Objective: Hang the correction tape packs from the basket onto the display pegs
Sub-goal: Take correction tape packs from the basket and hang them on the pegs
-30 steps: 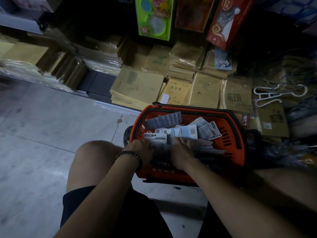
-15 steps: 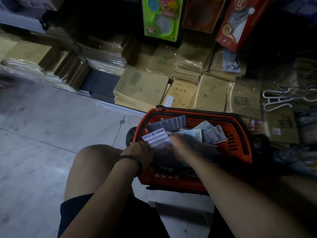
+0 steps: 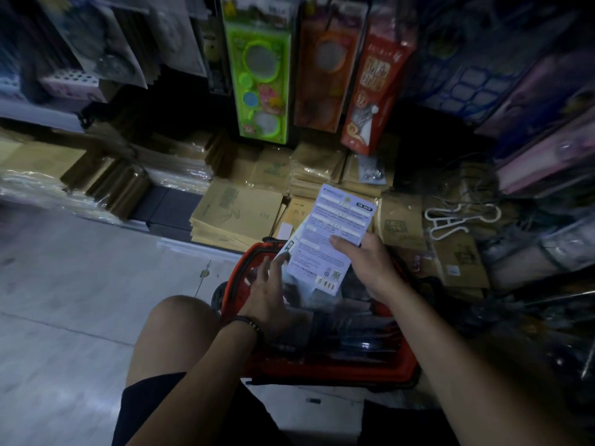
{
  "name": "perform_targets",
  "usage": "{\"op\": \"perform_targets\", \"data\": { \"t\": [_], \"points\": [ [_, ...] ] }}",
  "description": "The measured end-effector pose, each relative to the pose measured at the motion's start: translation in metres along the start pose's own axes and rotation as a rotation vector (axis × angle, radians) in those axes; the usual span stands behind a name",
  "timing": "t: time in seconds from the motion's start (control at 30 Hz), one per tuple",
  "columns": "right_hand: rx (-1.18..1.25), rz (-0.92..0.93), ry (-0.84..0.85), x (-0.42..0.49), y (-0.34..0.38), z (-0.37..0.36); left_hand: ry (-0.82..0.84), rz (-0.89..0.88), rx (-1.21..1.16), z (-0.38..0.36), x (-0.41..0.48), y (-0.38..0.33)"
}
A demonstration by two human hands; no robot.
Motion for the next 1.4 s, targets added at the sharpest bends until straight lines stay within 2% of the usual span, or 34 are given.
{"op": "perform_targets", "data": {
  "t": [0.23,0.37,0.47,0.5,0.6,0.7,0.77,0.83,0.93,1.0,1.1,1.23,1.4],
  "points": [
    [0.209,0.075,-0.069,-0.041,0.058,0.015,-0.255,-0.074,-0.161,0.005,-0.02,-0.042],
    [0.247,0.102,-0.002,-0.06,0.089,0.025,-0.177,-0.134,-0.316,0.015,-0.037,-0.067],
    [0.266,0.117,-0.107,-0.07,0.106,0.051,-0.19,-0.09,-0.432,0.033,-0.044,-0.082],
    [0.222,0.13,-0.161,-0.074,0.111,0.061,-0.213,-0.042,-0.522,0.04,-0.046,-0.085],
    [-0.175,0.213,-0.285,-0.086,0.132,0.084,-0.173,0.027,-0.812,0.055,-0.048,-0.104],
    [-0.526,0.261,-0.326,-0.105,0.163,0.082,-0.123,-0.065,-0.899,0.069,-0.052,-0.141],
    [-0.65,0.335,-0.32,-0.12,0.185,0.069,-0.094,-0.129,-0.933,0.073,-0.055,-0.167],
    [-0.664,0.426,-0.237,-0.13,0.199,0.052,-0.05,-0.171,-0.931,0.073,-0.058,-0.192],
    [-0.573,0.459,-0.105,-0.136,0.213,0.041,-0.041,-0.196,-0.973,0.081,-0.062,-0.219],
    [-0.573,0.492,-0.086,-0.139,0.224,0.049,-0.02,-0.189,-1.025,0.09,-0.068,-0.239],
    [-0.599,0.561,-0.139,-0.14,0.238,0.071,0.026,-0.297,-1.013,0.104,-0.076,-0.274],
    [-0.545,0.66,-0.296,-0.15,0.273,0.111,0.048,-0.389,-1.077,0.127,-0.076,-0.325],
    [-0.717,0.776,-0.432,-0.172,0.322,0.159,0.061,-0.467,-1.057,0.147,-0.067,-0.403]
  ]
}}
Point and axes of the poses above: each hand's wrist, its own x-axis towards the middle knuckle, its own z-axis out of the back of the hand, y = z × x, the point moved 7 cm from there along x, towards the middle knuckle, and after that the axes turned 1 degree about x, right-handed, at the moved point
